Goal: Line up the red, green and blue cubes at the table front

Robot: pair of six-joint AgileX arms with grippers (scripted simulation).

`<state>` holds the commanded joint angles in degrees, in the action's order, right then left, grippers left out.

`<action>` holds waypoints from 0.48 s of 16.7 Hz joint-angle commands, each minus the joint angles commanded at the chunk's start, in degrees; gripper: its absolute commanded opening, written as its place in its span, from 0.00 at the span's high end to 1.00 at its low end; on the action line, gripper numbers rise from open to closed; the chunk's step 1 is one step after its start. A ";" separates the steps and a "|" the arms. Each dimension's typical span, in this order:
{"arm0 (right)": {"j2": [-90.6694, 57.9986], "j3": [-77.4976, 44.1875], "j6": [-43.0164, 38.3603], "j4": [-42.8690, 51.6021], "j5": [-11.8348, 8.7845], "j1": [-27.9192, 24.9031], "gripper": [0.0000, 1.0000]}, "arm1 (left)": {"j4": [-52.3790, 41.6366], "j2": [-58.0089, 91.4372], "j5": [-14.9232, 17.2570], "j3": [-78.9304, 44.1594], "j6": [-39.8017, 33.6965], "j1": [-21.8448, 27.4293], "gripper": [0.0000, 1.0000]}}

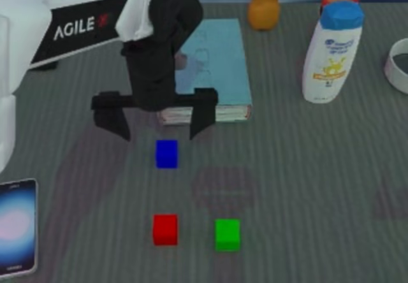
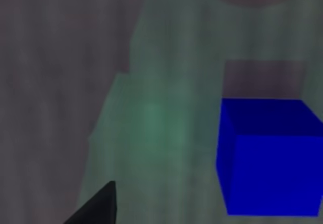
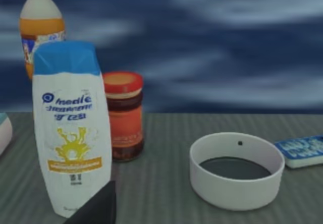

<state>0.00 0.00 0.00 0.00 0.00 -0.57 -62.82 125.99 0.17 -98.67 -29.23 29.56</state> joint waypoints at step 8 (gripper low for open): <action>0.00 0.00 0.00 0.00 0.00 0.00 0.00 | 11.05 4.00 0.04 6.91 -0.07 0.09 0.00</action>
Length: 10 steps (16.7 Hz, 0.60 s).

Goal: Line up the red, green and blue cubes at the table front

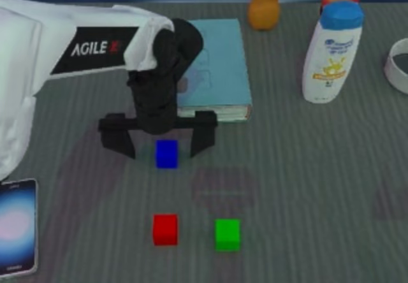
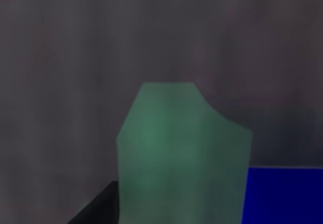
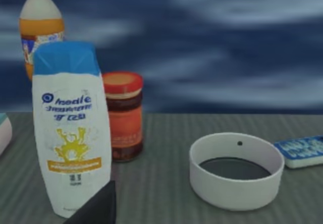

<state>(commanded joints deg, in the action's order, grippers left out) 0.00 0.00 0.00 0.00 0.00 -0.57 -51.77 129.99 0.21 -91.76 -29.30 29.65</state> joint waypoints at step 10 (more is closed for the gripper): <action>0.00 0.00 0.00 0.00 0.00 0.00 0.00 | 0.00 0.00 0.00 0.00 0.00 0.00 0.60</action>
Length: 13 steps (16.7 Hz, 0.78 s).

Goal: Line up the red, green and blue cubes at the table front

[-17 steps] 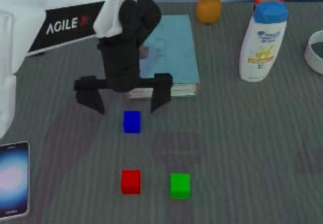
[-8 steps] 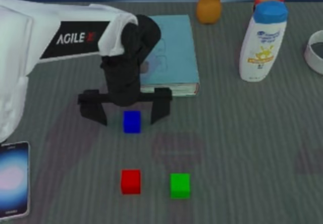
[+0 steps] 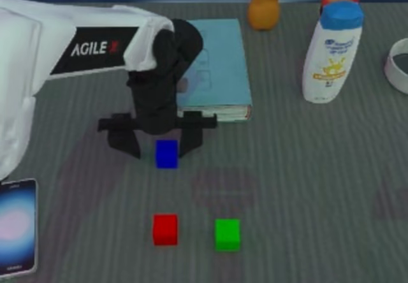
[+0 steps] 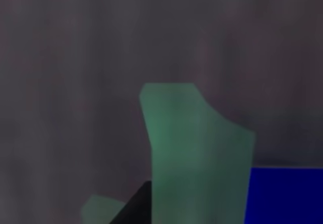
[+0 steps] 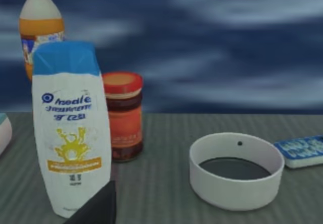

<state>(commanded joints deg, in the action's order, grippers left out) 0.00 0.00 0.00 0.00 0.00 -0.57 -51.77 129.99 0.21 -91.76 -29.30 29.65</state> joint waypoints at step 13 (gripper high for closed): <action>0.00 0.00 0.00 0.00 0.00 0.00 0.00 | 0.00 0.00 0.00 0.00 0.00 0.00 1.00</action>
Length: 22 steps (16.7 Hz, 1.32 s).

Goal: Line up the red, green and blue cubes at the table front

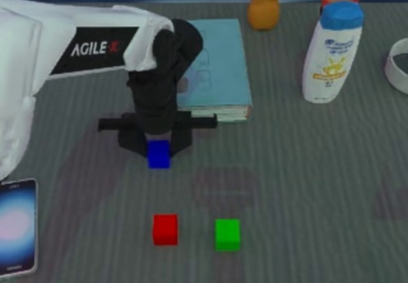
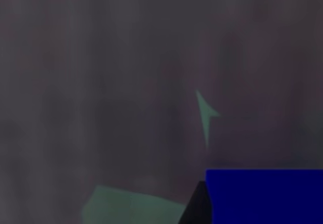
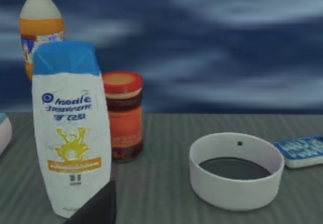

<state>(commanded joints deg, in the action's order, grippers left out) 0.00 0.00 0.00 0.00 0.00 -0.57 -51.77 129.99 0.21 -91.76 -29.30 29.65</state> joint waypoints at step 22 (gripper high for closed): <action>0.00 0.00 0.00 0.00 0.00 0.00 0.00 | -19.25 -1.50 -0.71 -17.69 -14.30 14.42 1.00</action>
<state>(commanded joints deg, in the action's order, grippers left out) 0.00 0.00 0.00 0.00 0.00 -0.57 -71.02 128.49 -0.49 -109.45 -43.60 44.07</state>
